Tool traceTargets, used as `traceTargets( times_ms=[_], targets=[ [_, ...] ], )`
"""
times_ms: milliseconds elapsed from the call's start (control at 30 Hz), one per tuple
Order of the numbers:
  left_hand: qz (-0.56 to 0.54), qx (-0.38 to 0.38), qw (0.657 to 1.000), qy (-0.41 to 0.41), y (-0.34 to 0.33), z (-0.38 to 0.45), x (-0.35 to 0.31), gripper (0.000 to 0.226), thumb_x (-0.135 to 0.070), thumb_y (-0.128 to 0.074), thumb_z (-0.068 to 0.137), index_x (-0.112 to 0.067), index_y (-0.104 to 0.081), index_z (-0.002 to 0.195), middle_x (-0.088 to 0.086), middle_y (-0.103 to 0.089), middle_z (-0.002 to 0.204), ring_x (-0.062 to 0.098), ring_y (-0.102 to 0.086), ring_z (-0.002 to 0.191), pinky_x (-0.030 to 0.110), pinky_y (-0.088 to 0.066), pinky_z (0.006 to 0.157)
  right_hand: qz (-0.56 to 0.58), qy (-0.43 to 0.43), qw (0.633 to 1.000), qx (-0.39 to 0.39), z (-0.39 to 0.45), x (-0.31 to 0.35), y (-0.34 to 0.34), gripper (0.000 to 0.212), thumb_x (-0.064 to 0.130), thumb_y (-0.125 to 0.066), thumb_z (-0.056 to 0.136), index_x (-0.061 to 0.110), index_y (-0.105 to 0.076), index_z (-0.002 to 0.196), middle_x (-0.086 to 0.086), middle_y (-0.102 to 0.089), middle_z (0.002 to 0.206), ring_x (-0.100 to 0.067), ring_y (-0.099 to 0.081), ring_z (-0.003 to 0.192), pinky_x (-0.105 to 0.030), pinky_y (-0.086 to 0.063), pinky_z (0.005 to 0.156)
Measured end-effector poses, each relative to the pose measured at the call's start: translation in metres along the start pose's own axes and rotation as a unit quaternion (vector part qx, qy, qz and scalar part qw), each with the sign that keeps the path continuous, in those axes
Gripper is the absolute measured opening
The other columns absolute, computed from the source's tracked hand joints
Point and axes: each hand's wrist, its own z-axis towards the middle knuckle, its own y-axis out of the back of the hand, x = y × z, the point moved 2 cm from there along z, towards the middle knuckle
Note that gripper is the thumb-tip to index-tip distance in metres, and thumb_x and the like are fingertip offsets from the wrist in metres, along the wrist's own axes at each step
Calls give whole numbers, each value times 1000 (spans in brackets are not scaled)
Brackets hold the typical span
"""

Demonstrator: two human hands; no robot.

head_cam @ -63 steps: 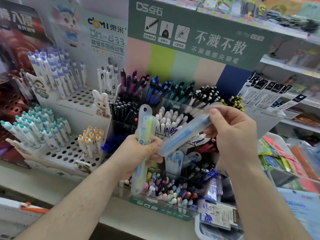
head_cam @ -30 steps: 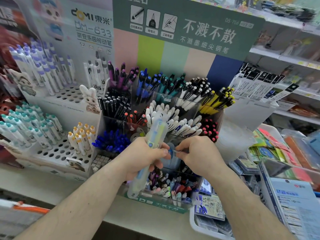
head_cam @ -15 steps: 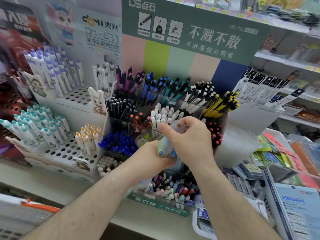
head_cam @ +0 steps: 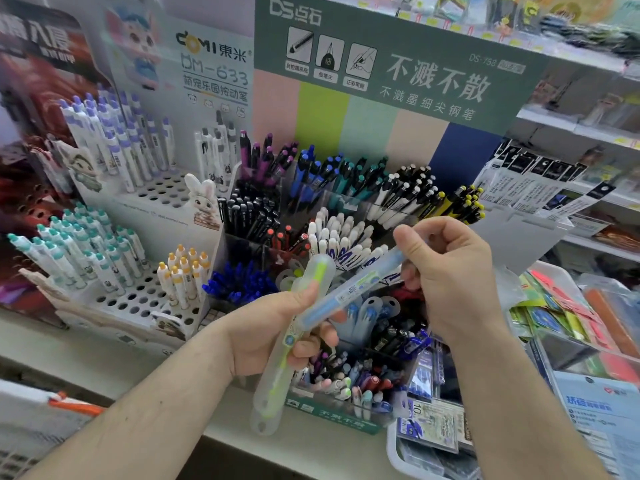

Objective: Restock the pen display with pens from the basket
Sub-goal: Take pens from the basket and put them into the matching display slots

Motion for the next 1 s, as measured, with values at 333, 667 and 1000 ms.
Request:
traceTargets(
  times_ms=[333, 667, 1000],
  targets=[
    [170, -136, 973, -82, -1, 12, -6, 20, -24, -82, 73, -20, -64, 66, 2, -52, 65, 13, -41, 52, 26, -37, 49, 88, -99, 991, -20, -5, -8, 4, 7, 10, -64, 94, 10, -71, 93, -7, -69, 82, -22, -64, 75, -34, -57, 70],
    [220, -242, 943, -61, -9, 20, -8, 14, -24, -67, 91, -12, -71, 98, -5, -74, 88, 17, -59, 62, 28, -44, 52, -63, 46, 997, -26, -8, 16, 37, 15, 4, -67, 91, 13, -74, 82, -1, -69, 65, -15, -59, 52, -20, -48, 51],
    [214, -269, 937, -66, -9, 23, -6, 10, -13, -62, 95, -12, -69, 102, -2, -76, 93, 14, -57, 58, 28, -44, 50, -236, 23, 970, 54, -19, -17, 21, 19, 8, -72, 89, 23, -74, 79, -2, -73, 73, -21, -70, 69, -37, -61, 67]
  ],
)
